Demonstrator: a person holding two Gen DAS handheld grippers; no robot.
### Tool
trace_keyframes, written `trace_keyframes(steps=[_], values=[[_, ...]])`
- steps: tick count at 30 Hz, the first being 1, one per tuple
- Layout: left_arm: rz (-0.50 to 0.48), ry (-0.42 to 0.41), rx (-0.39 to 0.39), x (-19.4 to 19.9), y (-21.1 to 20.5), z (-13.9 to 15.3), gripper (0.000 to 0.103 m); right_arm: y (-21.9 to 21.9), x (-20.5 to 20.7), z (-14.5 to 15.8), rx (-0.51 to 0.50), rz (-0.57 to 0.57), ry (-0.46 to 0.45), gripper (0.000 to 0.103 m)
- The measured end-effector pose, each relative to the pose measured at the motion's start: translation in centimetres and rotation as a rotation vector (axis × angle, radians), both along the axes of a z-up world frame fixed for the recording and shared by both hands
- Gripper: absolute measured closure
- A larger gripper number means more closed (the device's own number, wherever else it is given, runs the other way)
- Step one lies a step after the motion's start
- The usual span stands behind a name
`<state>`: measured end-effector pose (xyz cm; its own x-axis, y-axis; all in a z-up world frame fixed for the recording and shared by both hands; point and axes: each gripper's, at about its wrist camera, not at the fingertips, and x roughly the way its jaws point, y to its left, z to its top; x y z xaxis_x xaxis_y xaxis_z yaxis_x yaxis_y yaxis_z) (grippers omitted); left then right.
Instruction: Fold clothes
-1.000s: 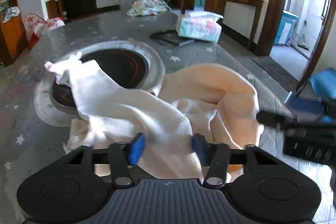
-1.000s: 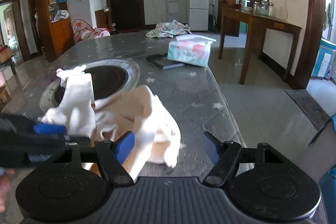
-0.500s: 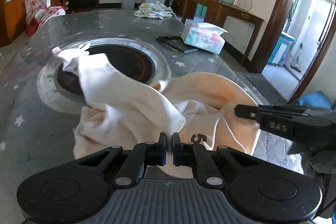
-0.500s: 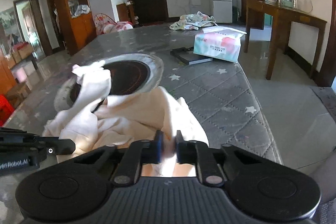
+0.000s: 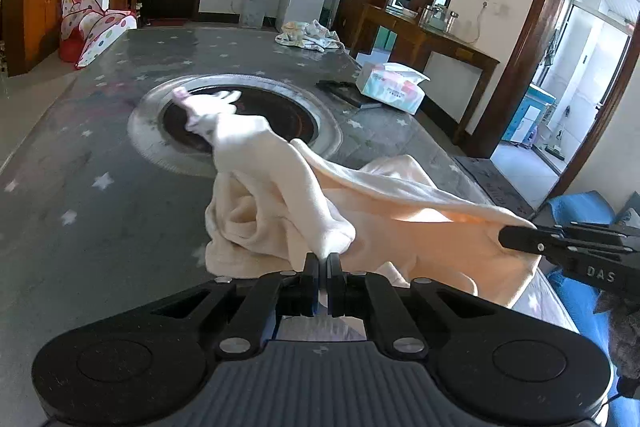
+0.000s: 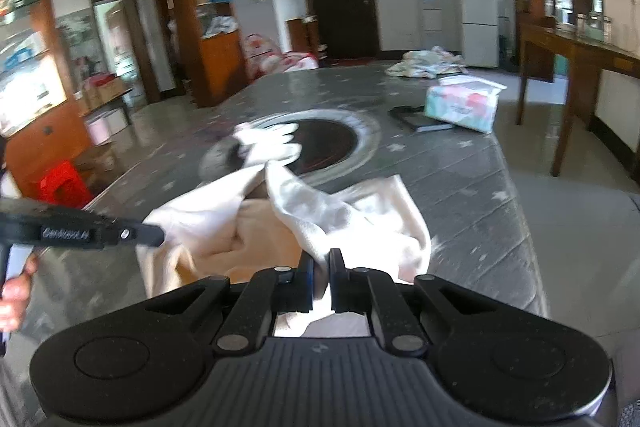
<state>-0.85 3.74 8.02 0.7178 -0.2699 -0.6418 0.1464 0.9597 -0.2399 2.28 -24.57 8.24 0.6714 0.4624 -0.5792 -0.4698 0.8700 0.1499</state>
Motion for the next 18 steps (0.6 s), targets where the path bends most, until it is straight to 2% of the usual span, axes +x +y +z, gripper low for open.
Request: trace_keyframes(steps=[9, 11, 15, 17, 18], values=[[-0.064, 0.036, 0.014, -7.2, 1.5, -1.1, 0.099, 1.3, -8.1, -0.8, -0.081, 0.199, 0.073, 0.094], [-0.085, 0.048, 0.027, -8.3, 1.3, -1.7, 0.099, 1.4, -9.1, -0.5, -0.091, 0.226, 0.074, 0.089], [-0.128, 0.08, 0.033, -10.3, 1.3, -2.8, 0.099, 2.2, -10.2, 0.6, -0.092, 0.265, 0.049, 0.086], [-0.134, 0.093, 0.036, -10.9, 1.5, -3.2, 0.099, 2.7, -10.2, 1.1, -0.091, 0.281, 0.033, 0.075], [-0.13, 0.099, 0.037, -11.1, 1.7, -3.3, 0.099, 3.2, -10.1, 1.1, -0.098, 0.286, 0.022, 0.073]])
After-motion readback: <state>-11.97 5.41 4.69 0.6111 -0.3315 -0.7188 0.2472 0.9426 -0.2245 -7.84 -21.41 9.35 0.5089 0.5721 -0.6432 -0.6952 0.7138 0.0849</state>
